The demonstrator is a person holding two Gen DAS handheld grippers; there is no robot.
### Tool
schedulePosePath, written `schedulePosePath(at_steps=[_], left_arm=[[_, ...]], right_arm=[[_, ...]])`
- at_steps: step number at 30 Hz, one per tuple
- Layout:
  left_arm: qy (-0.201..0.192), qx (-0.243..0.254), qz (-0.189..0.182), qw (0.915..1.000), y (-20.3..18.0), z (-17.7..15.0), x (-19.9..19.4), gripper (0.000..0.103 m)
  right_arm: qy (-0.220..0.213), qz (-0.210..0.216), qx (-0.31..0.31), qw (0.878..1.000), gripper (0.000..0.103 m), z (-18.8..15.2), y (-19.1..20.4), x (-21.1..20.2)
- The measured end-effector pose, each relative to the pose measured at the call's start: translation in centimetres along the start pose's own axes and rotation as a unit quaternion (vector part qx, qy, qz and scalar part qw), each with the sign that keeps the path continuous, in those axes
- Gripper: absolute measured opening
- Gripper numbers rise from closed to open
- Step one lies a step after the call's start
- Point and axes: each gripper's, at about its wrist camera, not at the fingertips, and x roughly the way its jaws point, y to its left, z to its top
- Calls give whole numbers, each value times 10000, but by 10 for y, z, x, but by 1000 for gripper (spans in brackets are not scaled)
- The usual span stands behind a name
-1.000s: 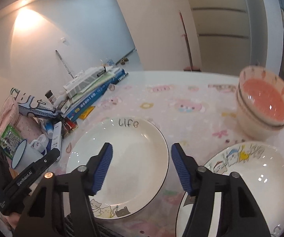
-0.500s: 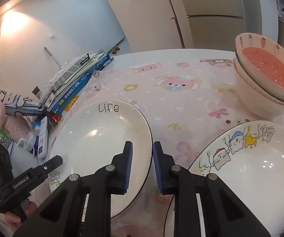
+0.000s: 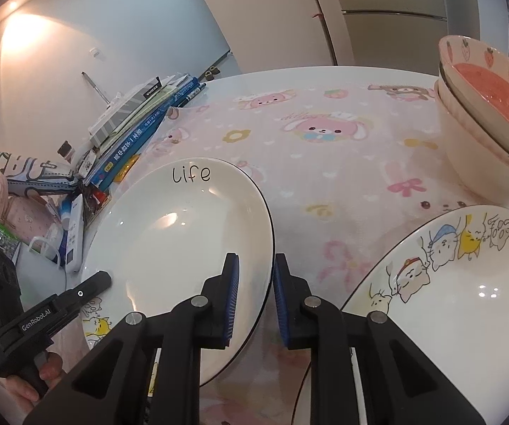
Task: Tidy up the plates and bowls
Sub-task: 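Close both tools on the rim of the plain white Life plate, then lift and carry the Life plate with both tools over the other white plate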
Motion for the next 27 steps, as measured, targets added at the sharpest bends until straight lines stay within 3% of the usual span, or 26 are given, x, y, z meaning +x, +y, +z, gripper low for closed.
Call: schedulePosePath(at_steps=[6, 11, 19, 27], left_arm=[[-3, 45, 56, 10000, -2, 0, 1, 10], [-48, 137, 188, 9997, -7, 0, -1, 10], [-352, 399, 416, 9977, -20, 1, -20, 10], [-569, 680, 256, 9957, -52, 0, -54, 10]], right_arm=[[70, -634, -533, 9965, 18, -5, 19, 7], [20, -421, -390, 9983, 17, -4, 10, 5], [-84, -486, -549, 9973, 17, -7, 23, -16], [-429, -452, -606, 9962, 17, -3, 30, -75]])
